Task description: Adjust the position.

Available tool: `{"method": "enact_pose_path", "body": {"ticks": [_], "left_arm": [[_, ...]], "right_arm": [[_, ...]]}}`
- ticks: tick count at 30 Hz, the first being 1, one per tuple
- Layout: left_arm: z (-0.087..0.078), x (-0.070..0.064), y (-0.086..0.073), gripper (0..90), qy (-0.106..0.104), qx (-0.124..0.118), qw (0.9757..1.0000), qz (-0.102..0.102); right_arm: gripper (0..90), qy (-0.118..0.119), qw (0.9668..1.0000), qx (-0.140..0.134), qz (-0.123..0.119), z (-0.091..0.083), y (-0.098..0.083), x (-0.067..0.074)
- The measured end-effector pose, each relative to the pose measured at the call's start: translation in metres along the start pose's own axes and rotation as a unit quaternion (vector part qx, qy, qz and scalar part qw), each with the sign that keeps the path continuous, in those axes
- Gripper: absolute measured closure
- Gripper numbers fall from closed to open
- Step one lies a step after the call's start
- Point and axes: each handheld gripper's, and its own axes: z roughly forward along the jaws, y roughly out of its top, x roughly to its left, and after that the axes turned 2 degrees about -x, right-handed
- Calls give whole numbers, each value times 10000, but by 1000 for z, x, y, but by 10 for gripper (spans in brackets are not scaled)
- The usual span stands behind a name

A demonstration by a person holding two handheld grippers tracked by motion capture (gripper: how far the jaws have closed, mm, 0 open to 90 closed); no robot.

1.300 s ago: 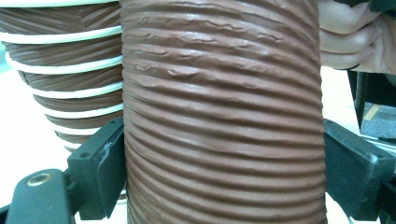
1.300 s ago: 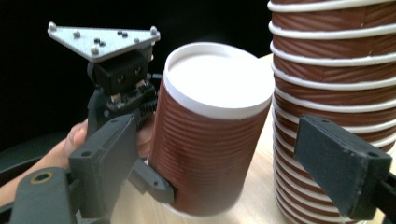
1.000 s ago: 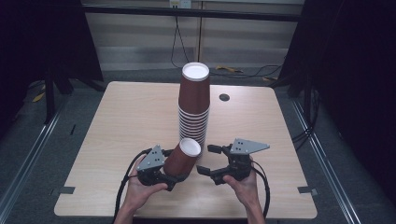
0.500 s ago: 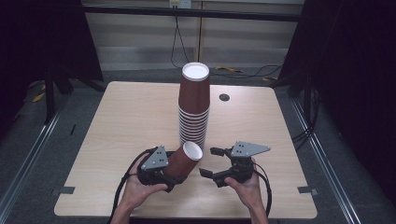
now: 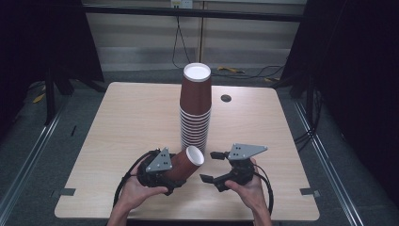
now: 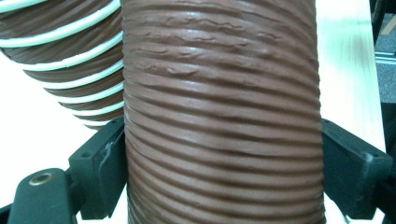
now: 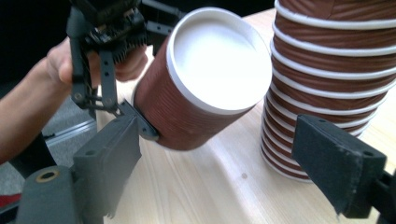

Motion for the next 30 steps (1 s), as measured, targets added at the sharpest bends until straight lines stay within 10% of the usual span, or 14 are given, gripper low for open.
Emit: {"method": "enact_pose_path", "body": {"ticks": [13,30], "left_arm": [[1,-3,9,143,3,585,9975,405],[9,-5,18,147,-157,1304,9879,824]], "right_arm": [[173,200,9976,633,-205,8,4,2],[194,137,9901,1301,-516,21,8,0]]}}
